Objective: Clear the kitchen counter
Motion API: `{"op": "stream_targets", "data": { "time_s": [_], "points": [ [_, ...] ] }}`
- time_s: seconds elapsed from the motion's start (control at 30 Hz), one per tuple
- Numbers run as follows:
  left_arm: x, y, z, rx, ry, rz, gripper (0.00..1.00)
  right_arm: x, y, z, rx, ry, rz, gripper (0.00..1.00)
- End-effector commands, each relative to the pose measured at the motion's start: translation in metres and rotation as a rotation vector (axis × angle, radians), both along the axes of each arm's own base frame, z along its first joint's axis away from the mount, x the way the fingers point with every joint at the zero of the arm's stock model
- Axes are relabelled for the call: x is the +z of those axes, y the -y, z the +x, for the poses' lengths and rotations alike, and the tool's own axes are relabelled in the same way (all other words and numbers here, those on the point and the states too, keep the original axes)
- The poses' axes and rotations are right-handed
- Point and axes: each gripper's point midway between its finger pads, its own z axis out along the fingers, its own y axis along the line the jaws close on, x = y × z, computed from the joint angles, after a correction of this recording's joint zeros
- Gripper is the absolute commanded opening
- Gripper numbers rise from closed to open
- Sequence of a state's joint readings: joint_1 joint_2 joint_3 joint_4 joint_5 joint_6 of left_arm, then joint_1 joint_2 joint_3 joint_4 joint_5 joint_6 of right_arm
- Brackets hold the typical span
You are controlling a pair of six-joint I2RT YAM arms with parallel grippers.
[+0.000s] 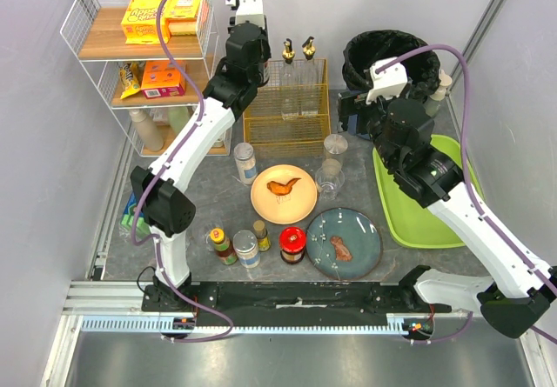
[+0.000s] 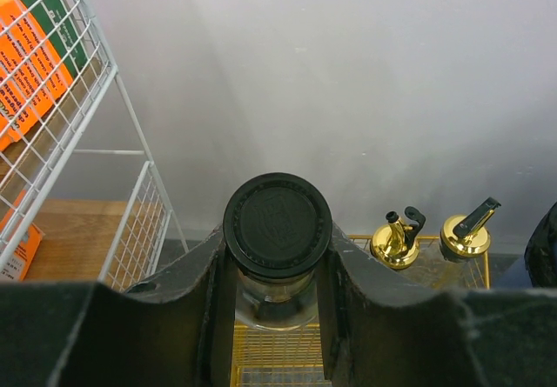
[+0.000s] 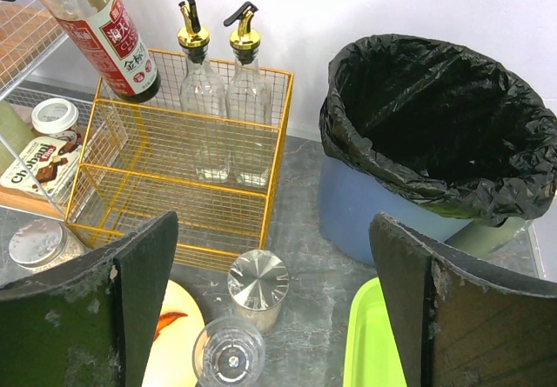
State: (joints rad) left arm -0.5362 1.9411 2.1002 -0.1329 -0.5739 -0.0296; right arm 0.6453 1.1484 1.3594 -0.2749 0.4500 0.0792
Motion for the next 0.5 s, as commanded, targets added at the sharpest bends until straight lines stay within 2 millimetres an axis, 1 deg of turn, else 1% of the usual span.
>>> {"op": "stream_targets", "data": {
  "time_s": [0.0, 0.13, 0.17, 0.2, 0.3, 0.4, 0.47],
  "points": [
    [0.084, -0.014, -0.024, 0.006, 0.209, -0.144, 0.02, 0.003, 0.000, 0.002, -0.004, 0.018, 0.018, 0.98],
    [0.075, -0.008, -0.016, -0.004, 0.197, -0.130, 0.02, 0.001, 0.000, 0.003, -0.004, 0.013, 0.017, 0.98],
    [0.070, -0.006, -0.013, -0.006, 0.187, -0.131, 0.02, 0.001, -0.001, 0.002, -0.003, 0.014, 0.021, 0.98],
    [0.061, -0.006, -0.008, -0.006, 0.154, -0.129, 0.02, 0.000, -0.001, 0.002, -0.003, 0.012, 0.022, 0.98],
    [0.045, -0.003, 0.004, -0.013, 0.095, -0.157, 0.02, -0.006, -0.001, 0.003, -0.003, 0.000, 0.017, 0.98],
    [0.033, 0.000, 0.012, -0.028, 0.070, -0.160, 0.02, -0.012, -0.002, 0.003, -0.003, -0.011, 0.017, 0.98],
    [0.030, 0.002, 0.014, -0.039, 0.058, -0.158, 0.02, -0.015, -0.002, 0.004, -0.005, -0.016, 0.016, 0.98]
  ]
}}
